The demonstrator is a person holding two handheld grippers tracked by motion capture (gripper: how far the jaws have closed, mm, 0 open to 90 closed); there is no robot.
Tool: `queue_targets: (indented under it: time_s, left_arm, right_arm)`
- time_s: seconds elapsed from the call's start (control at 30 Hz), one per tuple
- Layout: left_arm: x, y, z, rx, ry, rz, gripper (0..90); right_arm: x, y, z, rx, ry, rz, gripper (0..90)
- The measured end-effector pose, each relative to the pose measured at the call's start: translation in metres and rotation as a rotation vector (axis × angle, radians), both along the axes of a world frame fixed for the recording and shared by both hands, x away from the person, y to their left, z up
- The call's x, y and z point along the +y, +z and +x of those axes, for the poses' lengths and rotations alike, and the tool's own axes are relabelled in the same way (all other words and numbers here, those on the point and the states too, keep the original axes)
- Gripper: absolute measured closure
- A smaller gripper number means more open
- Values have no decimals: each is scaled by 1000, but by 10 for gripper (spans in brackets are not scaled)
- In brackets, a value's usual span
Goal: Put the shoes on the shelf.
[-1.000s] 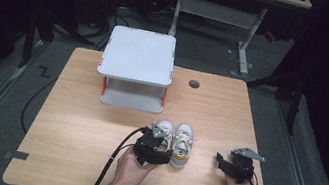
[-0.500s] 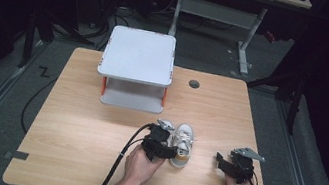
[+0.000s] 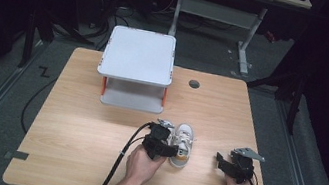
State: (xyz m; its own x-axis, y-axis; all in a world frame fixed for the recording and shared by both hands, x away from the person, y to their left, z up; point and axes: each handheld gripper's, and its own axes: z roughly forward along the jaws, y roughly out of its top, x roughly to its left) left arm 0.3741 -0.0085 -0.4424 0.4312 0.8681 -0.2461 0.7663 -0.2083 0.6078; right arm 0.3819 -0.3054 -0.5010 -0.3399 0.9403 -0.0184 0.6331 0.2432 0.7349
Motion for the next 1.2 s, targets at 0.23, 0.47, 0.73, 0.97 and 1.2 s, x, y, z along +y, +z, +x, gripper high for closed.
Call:
queue_targets:
  time_s: [0.23, 0.47, 0.73, 0.97, 1.2]
  left_arm:
    - [-13, -4, 0, -49, -3, 78, 496]
    - [-23, -11, 3, -82, 1, 136, 538]
    - [-24, -11, 3, -86, -25, 122, 682]
    - [-22, -11, -2, -111, -33, 119, 765]
    - [-9, -10, 0, -115, -48, 90, 806]
  right_arm:
    - [0, 0, 0, 0, -1, 2, 395]
    - [0, 0, 0, 0, 0, 1, 395]
    - [0, 0, 0, 0, -1, -1, 395]
    - [0, 0, 0, 0, 0, -1, 393]
    - [0, 0, 0, 1, 1, -1, 390]
